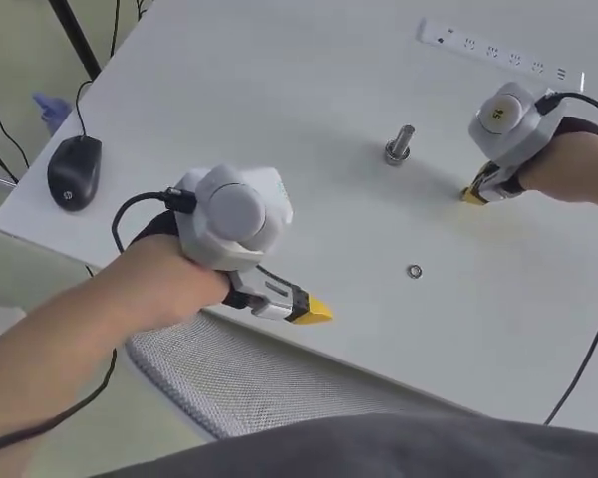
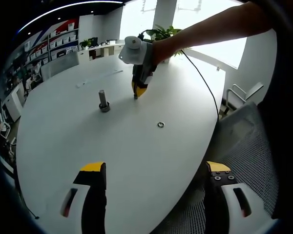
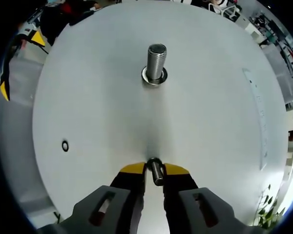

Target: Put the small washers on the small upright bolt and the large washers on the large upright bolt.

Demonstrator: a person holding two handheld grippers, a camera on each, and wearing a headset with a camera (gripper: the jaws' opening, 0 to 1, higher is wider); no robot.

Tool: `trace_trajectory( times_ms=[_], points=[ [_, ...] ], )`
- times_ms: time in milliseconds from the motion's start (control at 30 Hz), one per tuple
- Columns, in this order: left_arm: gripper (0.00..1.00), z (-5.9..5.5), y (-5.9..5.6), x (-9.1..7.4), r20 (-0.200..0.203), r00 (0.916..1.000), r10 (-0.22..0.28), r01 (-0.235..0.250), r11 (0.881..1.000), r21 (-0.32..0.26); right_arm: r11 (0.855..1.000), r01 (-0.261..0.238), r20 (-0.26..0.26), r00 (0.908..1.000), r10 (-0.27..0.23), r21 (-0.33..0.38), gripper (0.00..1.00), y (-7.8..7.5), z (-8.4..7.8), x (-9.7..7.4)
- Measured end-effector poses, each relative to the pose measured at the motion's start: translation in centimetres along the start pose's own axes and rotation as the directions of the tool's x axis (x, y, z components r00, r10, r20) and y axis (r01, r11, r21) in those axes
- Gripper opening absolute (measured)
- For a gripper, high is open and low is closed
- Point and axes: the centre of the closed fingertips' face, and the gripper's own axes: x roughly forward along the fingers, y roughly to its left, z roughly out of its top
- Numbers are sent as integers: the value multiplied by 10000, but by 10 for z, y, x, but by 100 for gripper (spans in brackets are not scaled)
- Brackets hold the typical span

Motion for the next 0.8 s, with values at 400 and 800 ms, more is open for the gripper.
trace_trajectory(
  times_ms=[400, 800],
  points=[
    [82, -1, -2, -1, 2, 10000, 42, -42, 10000, 11, 9999, -102, 325, 9994, 102, -7, 35, -1, 2, -5],
    [81, 4, 1, -5, 92, 9999, 100, -102, 9997, 203, 10000, -55, 471, 9989, 58, -63, 35, 7, 7, -29]
  ],
)
